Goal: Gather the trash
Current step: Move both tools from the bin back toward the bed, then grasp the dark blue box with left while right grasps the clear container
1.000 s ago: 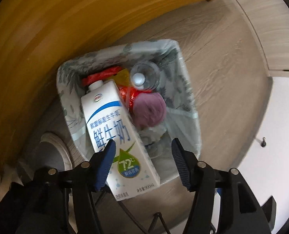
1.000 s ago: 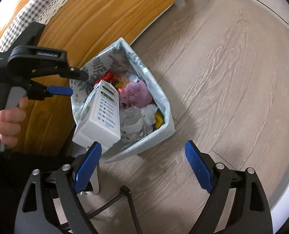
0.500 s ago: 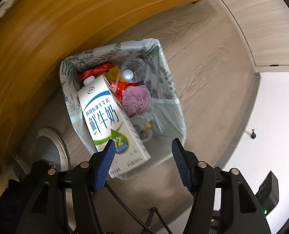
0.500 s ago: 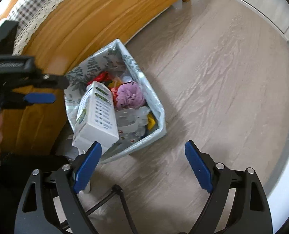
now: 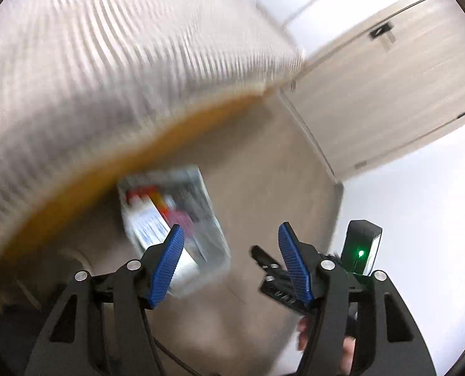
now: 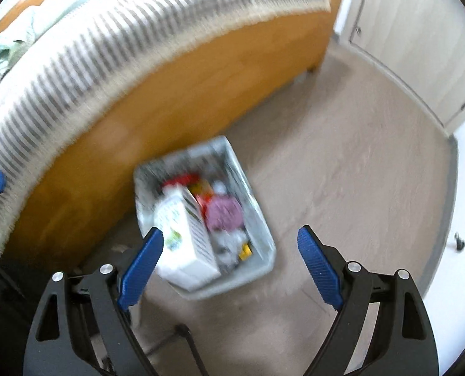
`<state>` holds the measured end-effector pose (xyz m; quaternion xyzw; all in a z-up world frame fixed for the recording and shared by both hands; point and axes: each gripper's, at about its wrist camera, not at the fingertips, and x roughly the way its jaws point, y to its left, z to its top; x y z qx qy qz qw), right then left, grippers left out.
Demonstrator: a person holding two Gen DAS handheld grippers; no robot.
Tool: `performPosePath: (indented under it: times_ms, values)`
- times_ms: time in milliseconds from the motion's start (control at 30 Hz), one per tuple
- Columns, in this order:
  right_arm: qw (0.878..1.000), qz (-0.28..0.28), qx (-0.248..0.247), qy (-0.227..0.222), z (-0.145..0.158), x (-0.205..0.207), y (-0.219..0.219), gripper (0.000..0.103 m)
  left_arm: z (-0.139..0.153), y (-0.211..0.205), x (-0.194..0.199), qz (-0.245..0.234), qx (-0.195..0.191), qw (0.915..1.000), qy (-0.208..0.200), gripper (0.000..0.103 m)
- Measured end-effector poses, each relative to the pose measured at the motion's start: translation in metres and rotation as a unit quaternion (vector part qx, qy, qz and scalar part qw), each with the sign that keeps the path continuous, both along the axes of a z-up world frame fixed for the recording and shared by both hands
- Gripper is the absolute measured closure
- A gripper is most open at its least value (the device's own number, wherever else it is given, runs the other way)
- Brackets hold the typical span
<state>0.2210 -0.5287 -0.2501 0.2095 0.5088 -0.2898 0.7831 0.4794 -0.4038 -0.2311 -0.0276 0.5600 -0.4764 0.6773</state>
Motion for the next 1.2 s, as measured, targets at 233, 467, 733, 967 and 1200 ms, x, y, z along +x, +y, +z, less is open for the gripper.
performPosePath:
  times_ms: [233, 467, 733, 967, 1200]
  values:
    - [0.991, 0.055, -0.070, -0.100, 0.085, 0.076, 0.053, 0.019, 0.089, 0.121, 0.085, 0.107, -0.052, 0.9651, -0.233, 0.016]
    - [0.967, 0.141, -0.102, -0.187, 0.133, 0.164, 0.143, 0.019, 0.094, 0.271, 0.196, 0.281, -0.045, 0.9091, -0.304, 0.012]
    - [0.945, 0.184, -0.089, -0.255, 0.130, 0.304, 0.240, 0.019, 0.068, 0.371, 0.294, 0.365, 0.012, 0.8742, -0.320, 0.008]
    - [0.937, 0.215, -0.123, -0.245, 0.118, 0.415, 0.281, 0.019, 0.055, 0.373, 0.359, 0.336, 0.052, 0.8853, -0.318, 0.008]
    - [0.947, 0.228, -0.079, -0.211, 0.087, 0.450, 0.278, 0.019, 0.046, 0.352, 0.421, 0.315, 0.116, 0.8912, -0.305, 0.008]
